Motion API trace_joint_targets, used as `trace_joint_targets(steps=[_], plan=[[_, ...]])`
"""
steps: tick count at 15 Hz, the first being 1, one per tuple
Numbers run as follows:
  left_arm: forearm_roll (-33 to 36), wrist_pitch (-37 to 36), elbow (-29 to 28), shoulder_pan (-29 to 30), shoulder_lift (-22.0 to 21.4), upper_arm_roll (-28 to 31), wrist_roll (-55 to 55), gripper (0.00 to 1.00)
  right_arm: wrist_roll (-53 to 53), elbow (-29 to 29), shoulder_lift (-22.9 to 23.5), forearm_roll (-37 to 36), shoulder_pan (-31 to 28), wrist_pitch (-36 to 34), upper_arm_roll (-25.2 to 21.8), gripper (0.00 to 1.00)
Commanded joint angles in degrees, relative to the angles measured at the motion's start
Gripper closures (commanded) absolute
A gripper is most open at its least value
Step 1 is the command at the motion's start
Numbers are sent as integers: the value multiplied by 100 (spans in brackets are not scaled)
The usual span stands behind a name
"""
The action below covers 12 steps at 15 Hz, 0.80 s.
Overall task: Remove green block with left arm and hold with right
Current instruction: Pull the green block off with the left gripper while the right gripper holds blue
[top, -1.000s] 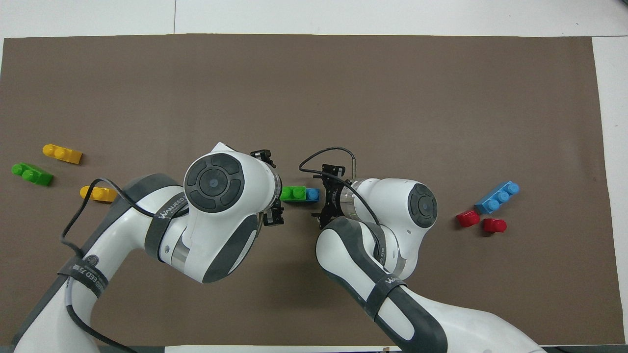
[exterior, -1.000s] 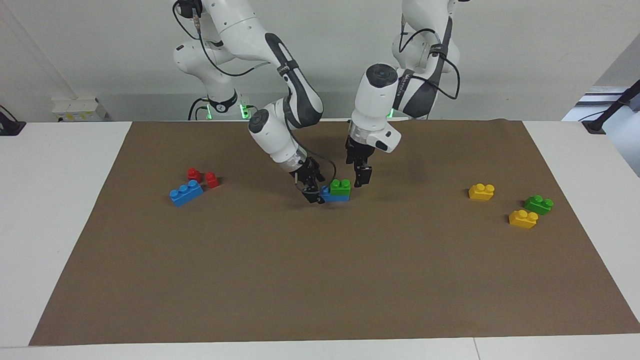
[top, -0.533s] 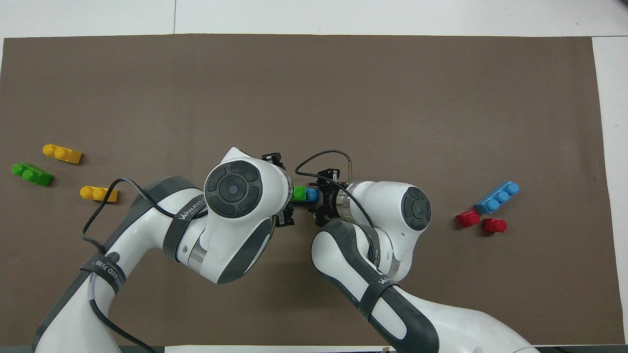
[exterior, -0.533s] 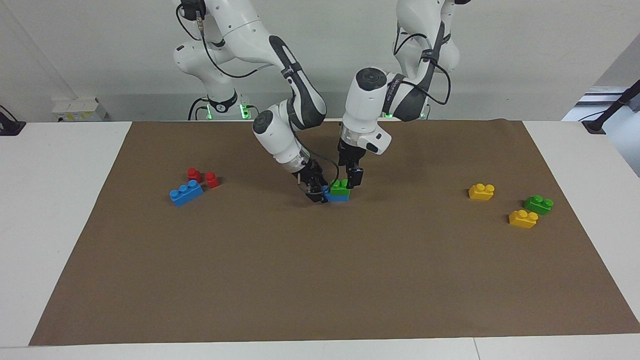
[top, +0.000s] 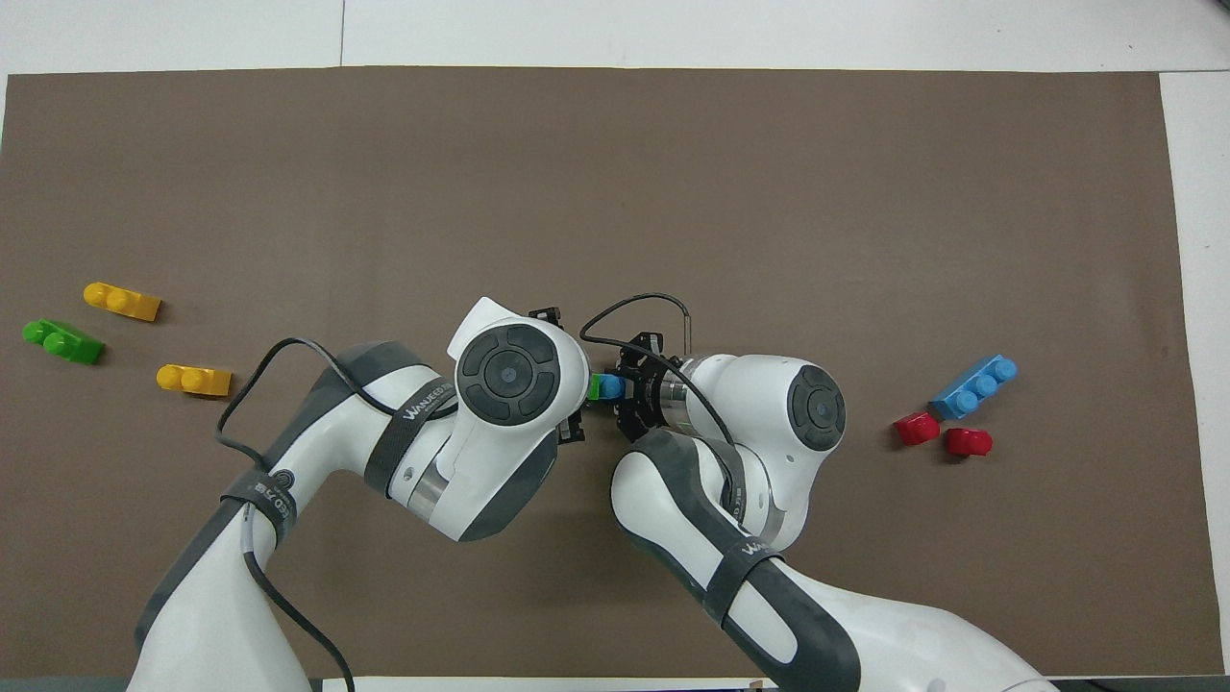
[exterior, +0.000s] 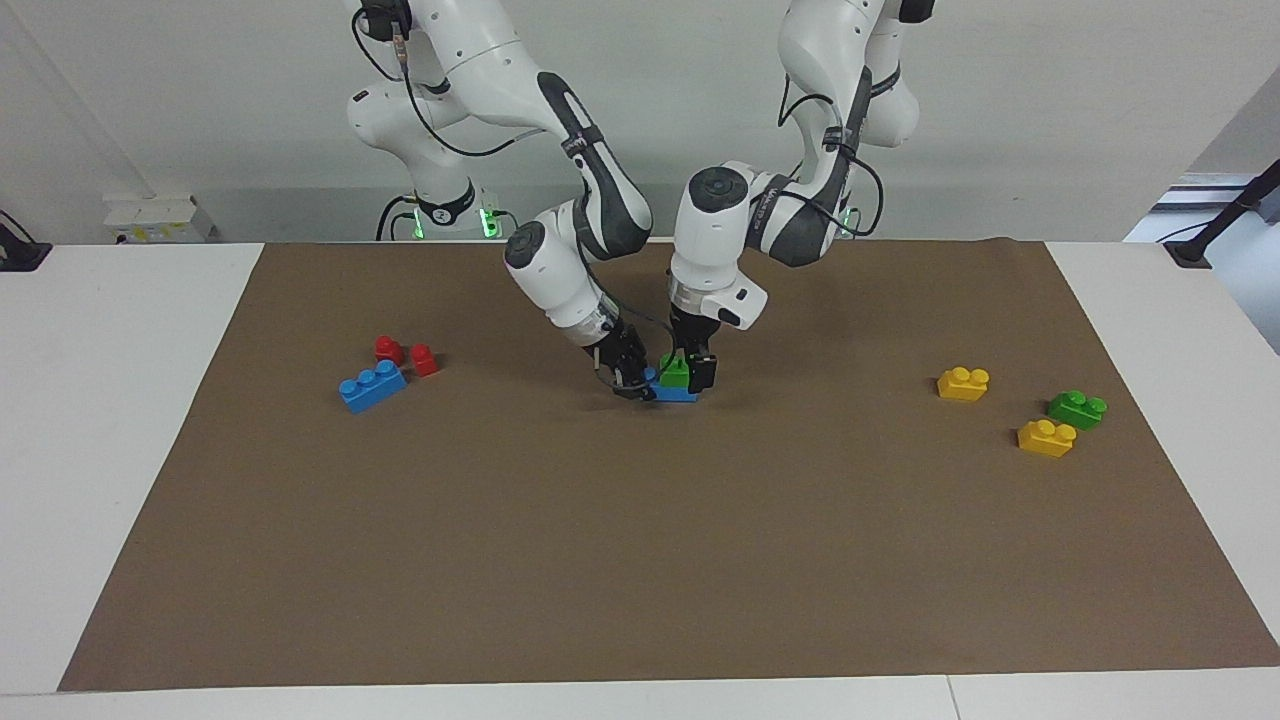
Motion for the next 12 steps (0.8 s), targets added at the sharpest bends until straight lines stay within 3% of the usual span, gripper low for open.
trace_joint_targets(steps=[1, 3, 6, 8, 9, 12], plan=[[161, 97, 34, -141, 83, 93, -192, 0, -65, 66, 83, 145, -7, 106, 2, 100], [187, 97, 25, -141, 83, 93, -192, 4, -65, 66, 83, 145, -7, 106, 11, 100], [327, 45, 34, -176, 83, 93, -149, 37, -83, 57, 74, 145, -7, 115, 2, 100], [380, 45, 34, -185, 83, 84, 26, 95, -100, 48, 74, 145, -7, 115, 2, 100], [381, 36, 34, -185, 74, 84, 280, 100, -100, 48, 74, 145, -7, 115, 2, 100], [372, 36, 34, -176, 48, 67, 432, 100, -100, 40, 74, 145, -16, 115, 2, 100]])
